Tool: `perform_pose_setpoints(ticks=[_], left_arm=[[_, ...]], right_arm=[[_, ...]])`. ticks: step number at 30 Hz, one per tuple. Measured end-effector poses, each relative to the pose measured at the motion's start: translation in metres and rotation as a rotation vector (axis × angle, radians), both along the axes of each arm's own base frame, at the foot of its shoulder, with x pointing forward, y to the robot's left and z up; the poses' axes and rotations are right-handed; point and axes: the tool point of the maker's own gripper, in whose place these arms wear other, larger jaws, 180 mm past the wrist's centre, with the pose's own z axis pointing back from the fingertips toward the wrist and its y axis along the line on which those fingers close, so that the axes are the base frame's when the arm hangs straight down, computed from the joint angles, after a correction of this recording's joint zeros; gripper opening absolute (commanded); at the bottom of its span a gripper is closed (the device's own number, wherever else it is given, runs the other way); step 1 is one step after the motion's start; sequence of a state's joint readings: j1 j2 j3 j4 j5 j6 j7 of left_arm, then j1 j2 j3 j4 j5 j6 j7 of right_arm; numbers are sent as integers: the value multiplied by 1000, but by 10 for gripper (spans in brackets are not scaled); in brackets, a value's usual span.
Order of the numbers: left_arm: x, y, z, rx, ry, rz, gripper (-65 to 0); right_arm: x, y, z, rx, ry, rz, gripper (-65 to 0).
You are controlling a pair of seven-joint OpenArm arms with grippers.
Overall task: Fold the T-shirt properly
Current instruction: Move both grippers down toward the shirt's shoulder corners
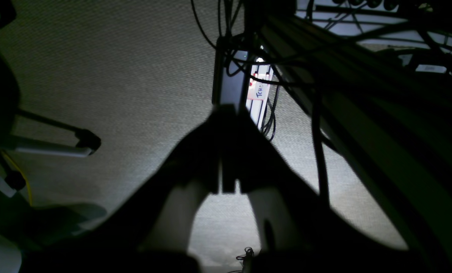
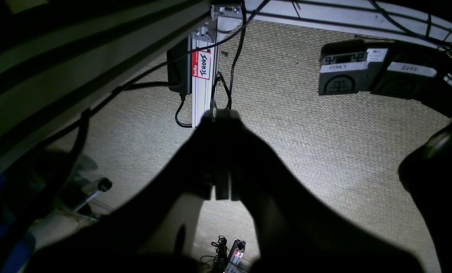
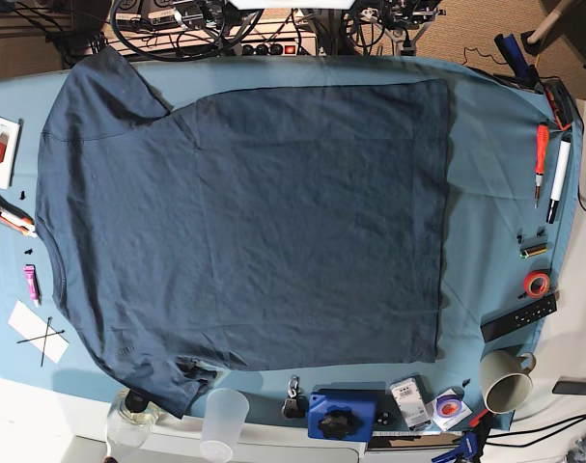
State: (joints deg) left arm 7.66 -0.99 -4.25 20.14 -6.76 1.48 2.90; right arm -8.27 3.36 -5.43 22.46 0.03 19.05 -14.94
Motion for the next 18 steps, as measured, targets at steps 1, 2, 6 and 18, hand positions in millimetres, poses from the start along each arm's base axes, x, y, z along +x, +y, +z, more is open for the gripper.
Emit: perform_pose_setpoints(ticks=[1,2,6,18], left_arm=[[0,0,0,0,0,0,-650],[0,0,0,0,0,0,-650],[0,0,0,0,0,0,-650],[-12,23,2,35,-8,-2,-650]], right_arm=[[0,0,0,1,0,0,-650],[0,0,0,1,0,0,-650],[0,-1,0,0,0,0,-650],[-12,-16,4,-26,44,29,-650]])
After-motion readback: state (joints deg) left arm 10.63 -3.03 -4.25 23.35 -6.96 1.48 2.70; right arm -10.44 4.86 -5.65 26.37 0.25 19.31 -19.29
